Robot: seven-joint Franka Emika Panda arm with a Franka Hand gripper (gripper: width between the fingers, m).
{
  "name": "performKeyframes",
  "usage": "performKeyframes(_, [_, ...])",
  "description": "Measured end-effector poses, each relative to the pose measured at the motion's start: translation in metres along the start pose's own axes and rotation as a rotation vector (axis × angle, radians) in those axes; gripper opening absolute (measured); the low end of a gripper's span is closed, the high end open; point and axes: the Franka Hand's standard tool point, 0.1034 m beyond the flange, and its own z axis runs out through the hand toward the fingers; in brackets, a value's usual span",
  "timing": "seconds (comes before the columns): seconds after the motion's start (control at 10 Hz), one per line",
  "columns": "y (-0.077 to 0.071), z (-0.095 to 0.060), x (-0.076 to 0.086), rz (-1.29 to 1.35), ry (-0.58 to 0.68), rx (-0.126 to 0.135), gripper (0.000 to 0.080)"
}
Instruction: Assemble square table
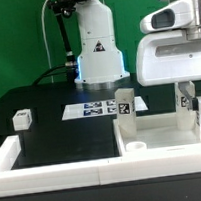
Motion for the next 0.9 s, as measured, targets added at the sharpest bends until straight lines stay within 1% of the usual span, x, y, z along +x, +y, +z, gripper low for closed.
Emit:
performKeyframes(0.2, [0.0,0.0,0.0,0.021,0.0,0.0,0.029])
performKeyframes(0.3, [0.001,0.0,0.001,0.085,-0.001,-0.001,0.029])
performKeyframes(0.4, [0.002,0.0,0.001,0.212,0.001,-0.005,0.029])
performKeyframes(0.5, [0.008,-0.001,0.001,0.327,0.002,-0.023,0.029])
performKeyframes(0.6, [0.013,0.0,0.002,0.379,0.002,-0.033,0.0294])
performKeyframes(0.7, [0.016,0.0,0.001,0.421,0.001,-0.038,0.0294])
performKeyframes(0.9, [0.018,0.0,0.002,0.417,0.001,-0.042,0.0298])
